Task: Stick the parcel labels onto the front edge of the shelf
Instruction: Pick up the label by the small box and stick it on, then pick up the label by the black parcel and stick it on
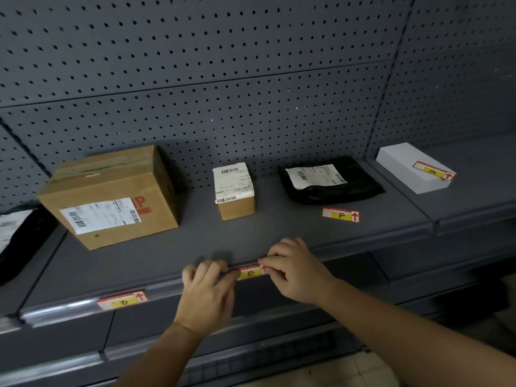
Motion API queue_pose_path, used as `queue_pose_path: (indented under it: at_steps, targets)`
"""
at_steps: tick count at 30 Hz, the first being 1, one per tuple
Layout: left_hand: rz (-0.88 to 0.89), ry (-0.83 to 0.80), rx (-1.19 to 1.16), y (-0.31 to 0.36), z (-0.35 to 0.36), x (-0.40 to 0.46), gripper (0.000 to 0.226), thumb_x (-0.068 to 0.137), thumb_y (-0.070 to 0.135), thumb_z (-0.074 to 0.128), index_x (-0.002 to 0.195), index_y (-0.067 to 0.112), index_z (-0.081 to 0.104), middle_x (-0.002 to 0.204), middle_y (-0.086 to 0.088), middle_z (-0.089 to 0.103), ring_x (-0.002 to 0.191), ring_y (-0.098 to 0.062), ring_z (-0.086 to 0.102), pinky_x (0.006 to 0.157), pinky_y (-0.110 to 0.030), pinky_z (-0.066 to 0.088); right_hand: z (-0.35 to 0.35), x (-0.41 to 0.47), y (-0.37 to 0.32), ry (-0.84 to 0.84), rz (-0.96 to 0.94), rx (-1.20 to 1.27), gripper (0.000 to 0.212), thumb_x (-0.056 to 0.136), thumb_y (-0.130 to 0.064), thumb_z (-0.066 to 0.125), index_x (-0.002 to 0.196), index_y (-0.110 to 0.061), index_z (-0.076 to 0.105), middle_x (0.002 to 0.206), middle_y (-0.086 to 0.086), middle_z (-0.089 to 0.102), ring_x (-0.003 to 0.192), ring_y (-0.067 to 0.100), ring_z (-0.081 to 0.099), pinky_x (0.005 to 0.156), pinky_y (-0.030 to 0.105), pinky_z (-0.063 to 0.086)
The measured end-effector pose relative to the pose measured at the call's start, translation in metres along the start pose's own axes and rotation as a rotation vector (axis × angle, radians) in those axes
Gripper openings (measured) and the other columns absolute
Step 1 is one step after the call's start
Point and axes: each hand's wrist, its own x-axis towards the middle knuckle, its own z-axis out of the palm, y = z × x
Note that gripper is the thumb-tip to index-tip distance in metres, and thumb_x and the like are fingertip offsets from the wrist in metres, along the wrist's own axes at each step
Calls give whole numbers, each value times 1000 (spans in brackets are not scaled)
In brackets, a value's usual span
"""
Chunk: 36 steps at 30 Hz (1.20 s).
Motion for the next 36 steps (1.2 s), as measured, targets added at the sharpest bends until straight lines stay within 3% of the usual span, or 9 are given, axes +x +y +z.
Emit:
queue_pose_path:
  at_steps: [4, 7, 10, 15, 19, 23, 28, 32, 36]
  targets:
    - [-52, 26, -74, 14, -7, 24, 16, 71, 24, 59, 82, 23, 71, 94, 3, 55, 86, -23, 51, 76, -38, 28, -19, -8, 29, 78, 118, 95, 20, 89, -23, 65, 108, -20, 71, 94, -8, 61, 91, 8, 52, 84, 34, 45]
    - [-146, 66, -157, 46, -4, 64, 9, 71, 24, 57, 72, 23, 66, 86, 6, 55, 83, -20, 49, 73, -38, 29, -42, -17, 65, 117, 221, 142, 15, 87, -23, 68, 101, -21, 72, 89, -9, 63, 86, 8, 56, 78, 40, 50]
    - [-255, -27, -207, 85, 16, 118, 13, 77, 32, 56, 83, 28, 67, 88, 9, 59, 88, -19, 53, 74, -35, 32, -67, -30, 103, 123, 347, 179, 12, 85, -23, 69, 96, -21, 73, 88, -11, 66, 84, 9, 61, 78, 44, 52]
    - [-242, -260, -242, 129, 68, 190, 16, 88, 32, 61, 102, 31, 67, 97, 6, 67, 95, -22, 61, 77, -37, 49, -97, -50, 161, 82, 492, 156, 12, 84, -31, 68, 95, -28, 71, 81, -17, 56, 80, 12, 57, 82, 45, 50]
    - [-247, -329, -208, 147, 93, 220, 19, 96, 38, 51, 106, 30, 65, 98, 4, 63, 97, -24, 59, 73, -38, 48, -109, -54, 191, 36, 524, 130, 9, 86, -34, 65, 93, -29, 69, 76, -16, 54, 77, 11, 55, 80, 43, 49]
    - [-224, -391, -141, 150, 101, 231, 23, 101, 40, 42, 111, 33, 61, 97, 3, 54, 96, -25, 56, 71, -37, 42, -113, -49, 202, -10, 581, 116, 26, 87, -38, 64, 111, -26, 67, 93, -8, 63, 87, 16, 60, 84, 43, 49]
    - [-237, -505, -135, 148, 102, 240, 28, 101, 40, 40, 126, 38, 53, 107, 3, 56, 104, -24, 55, 80, -41, 41, -109, -42, 206, -78, 619, 62, 40, 85, -47, 63, 121, -28, 62, 103, -4, 63, 93, 18, 59, 88, 41, 44]
    - [-237, -528, -142, 143, 103, 247, 24, 98, 40, 44, 120, 37, 54, 113, 5, 61, 107, -21, 54, 84, -39, 40, -109, -39, 203, -91, 619, 33, 37, 84, -47, 63, 118, -33, 63, 102, -5, 58, 93, 18, 57, 86, 41, 41]
    - [-245, -497, -158, 145, 98, 251, 16, 92, 33, 55, 108, 33, 55, 103, 8, 58, 102, -19, 53, 81, -37, 38, -111, -36, 201, -89, 613, 68, 21, 85, -40, 63, 104, -34, 67, 99, -8, 55, 88, 14, 55, 86, 42, 41]
